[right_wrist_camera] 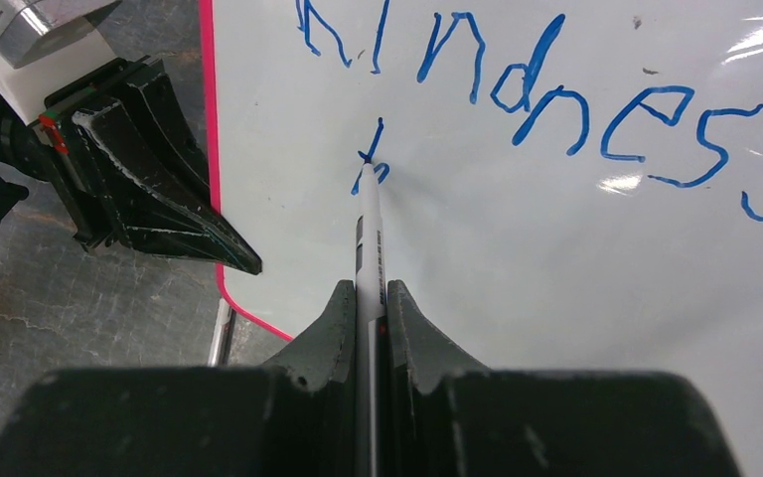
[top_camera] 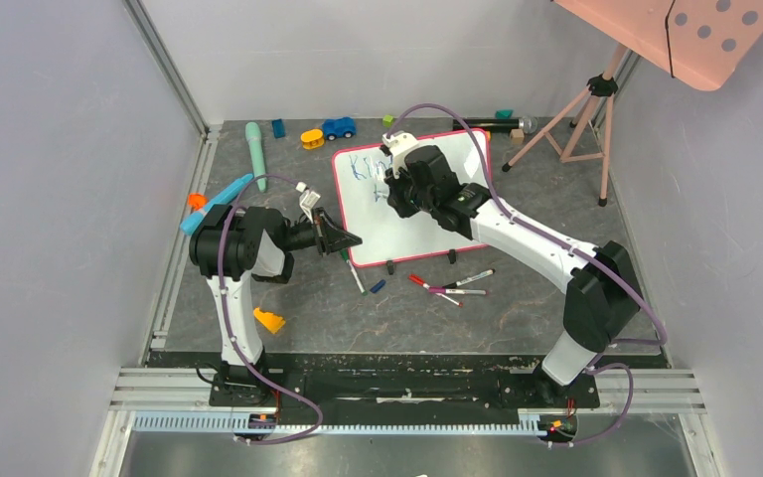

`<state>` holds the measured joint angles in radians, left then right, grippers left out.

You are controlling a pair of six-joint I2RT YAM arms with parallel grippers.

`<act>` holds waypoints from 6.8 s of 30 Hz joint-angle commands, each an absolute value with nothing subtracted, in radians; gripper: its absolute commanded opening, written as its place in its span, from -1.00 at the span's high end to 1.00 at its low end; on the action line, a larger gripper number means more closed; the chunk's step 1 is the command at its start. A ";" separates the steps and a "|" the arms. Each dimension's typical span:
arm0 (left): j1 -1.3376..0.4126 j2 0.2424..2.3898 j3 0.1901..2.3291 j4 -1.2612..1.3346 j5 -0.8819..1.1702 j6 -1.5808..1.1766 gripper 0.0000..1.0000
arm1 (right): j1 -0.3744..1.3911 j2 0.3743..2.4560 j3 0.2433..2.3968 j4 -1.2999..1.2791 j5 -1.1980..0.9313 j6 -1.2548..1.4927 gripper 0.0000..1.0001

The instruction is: Write a sentence on the whiteboard

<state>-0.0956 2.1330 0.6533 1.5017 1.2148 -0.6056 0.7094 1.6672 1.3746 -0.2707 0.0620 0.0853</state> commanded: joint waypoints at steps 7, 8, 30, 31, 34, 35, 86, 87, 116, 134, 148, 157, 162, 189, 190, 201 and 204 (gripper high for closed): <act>-0.086 2.158 0.642 1.557 1.186 -0.430 0.93 | 0.685 1.636 1.374 -0.287 0.130 0.062 1.00; -0.086 2.158 0.640 1.558 1.187 -0.430 0.93 | 0.684 1.633 1.369 -0.288 0.129 0.062 1.00; -0.086 2.158 0.642 1.557 1.187 -0.431 0.93 | 0.684 1.611 1.306 -0.276 0.057 0.083 1.00; -0.086 2.159 0.641 1.557 1.187 -0.430 0.93 | 0.684 1.614 1.306 -0.273 0.051 0.087 1.00; -0.086 2.158 0.641 1.557 1.187 -0.430 0.93 | 0.685 1.623 1.313 -0.264 0.036 0.095 1.00; -0.086 2.158 0.641 1.557 1.188 -0.430 0.93 | 0.685 1.628 1.316 -0.260 0.032 0.097 1.00; -0.084 2.158 0.638 1.557 1.180 -0.429 0.93 | 0.633 1.587 1.333 -0.269 -0.018 0.099 1.00; -0.085 2.157 0.638 1.557 1.182 -0.428 0.93 | 0.633 1.589 1.335 -0.271 -0.019 0.098 1.00; -0.084 2.157 0.638 1.557 1.180 -0.431 0.93 | 0.630 1.618 1.325 -0.296 0.043 0.089 1.00; -0.084 2.157 0.639 1.557 1.178 -0.430 0.93 | 0.615 1.624 1.357 -0.310 0.063 0.088 1.00; -0.084 2.157 0.638 1.557 1.178 -0.429 0.93 | 0.615 1.656 1.381 -0.290 0.003 0.086 1.00; -0.085 2.157 0.637 1.557 1.176 -0.428 0.93 | 0.615 1.641 1.327 -0.279 -0.041 0.092 1.00; -0.084 2.157 0.637 1.557 1.175 -0.428 0.93 | 0.615 1.625 1.299 -0.279 -0.037 0.091 1.00; -0.084 2.157 0.637 1.557 1.177 -0.431 0.93 | 0.614 1.566 1.331 -0.287 0.003 0.074 1.00; -0.084 2.157 0.637 1.557 1.177 -0.431 0.93 | 0.614 1.563 1.333 -0.279 -0.017 0.074 1.00; -0.084 2.157 0.639 1.557 1.176 -0.431 0.93 | 0.615 1.569 1.354 -0.258 -0.066 0.071 1.00; -0.084 2.157 0.638 1.557 1.177 -0.430 0.93 | 0.614 1.582 1.362 -0.255 -0.070 0.071 1.00</act>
<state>-0.0948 2.1330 0.6506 1.5028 1.2144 -0.6056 0.6178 1.5959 1.3052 -0.3008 -0.0528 0.0845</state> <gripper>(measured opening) 0.143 0.112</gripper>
